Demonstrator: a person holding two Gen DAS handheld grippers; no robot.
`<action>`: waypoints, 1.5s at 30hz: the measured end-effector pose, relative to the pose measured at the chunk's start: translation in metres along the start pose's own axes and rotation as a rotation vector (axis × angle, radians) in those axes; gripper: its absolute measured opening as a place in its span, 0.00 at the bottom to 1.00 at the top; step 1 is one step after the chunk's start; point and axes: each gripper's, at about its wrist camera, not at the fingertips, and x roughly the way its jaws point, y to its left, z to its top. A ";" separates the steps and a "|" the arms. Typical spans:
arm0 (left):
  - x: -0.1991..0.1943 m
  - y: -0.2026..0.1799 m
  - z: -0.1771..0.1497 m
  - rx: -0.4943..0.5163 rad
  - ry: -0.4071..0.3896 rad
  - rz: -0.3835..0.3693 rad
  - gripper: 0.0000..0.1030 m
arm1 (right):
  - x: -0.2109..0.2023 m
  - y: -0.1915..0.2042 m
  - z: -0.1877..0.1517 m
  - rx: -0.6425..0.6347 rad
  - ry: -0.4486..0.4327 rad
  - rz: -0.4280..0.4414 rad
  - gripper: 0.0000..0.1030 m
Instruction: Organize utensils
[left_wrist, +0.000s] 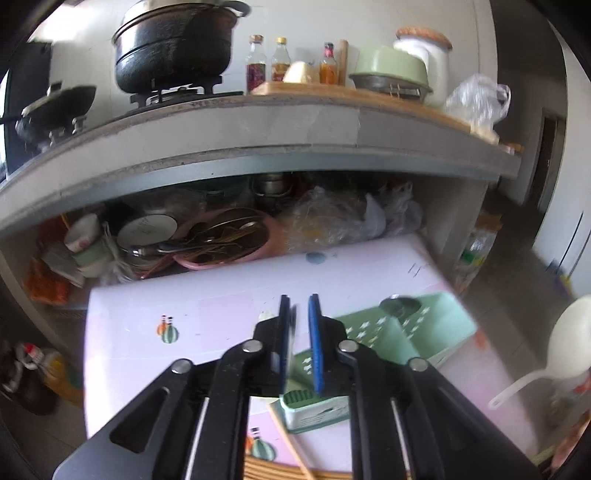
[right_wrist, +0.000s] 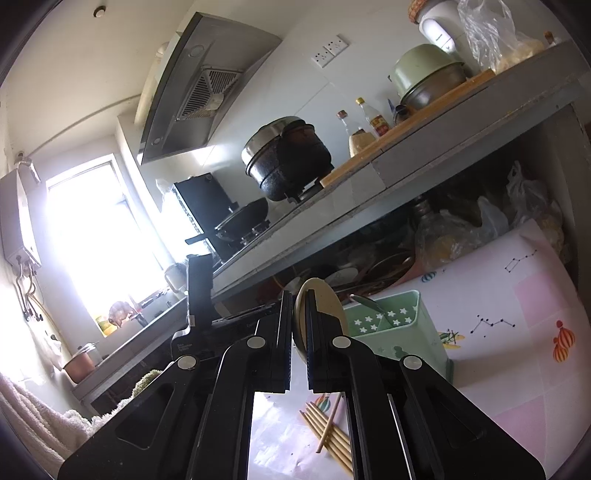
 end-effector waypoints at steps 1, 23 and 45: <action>-0.004 0.003 0.000 -0.019 -0.017 -0.023 0.13 | 0.000 0.000 0.000 0.001 0.000 -0.001 0.05; -0.095 0.046 -0.090 -0.228 -0.149 0.023 0.63 | 0.063 -0.014 0.076 0.040 -0.039 0.176 0.05; -0.093 0.072 -0.143 -0.324 -0.072 0.066 0.64 | 0.119 -0.084 0.014 0.157 0.157 0.066 0.06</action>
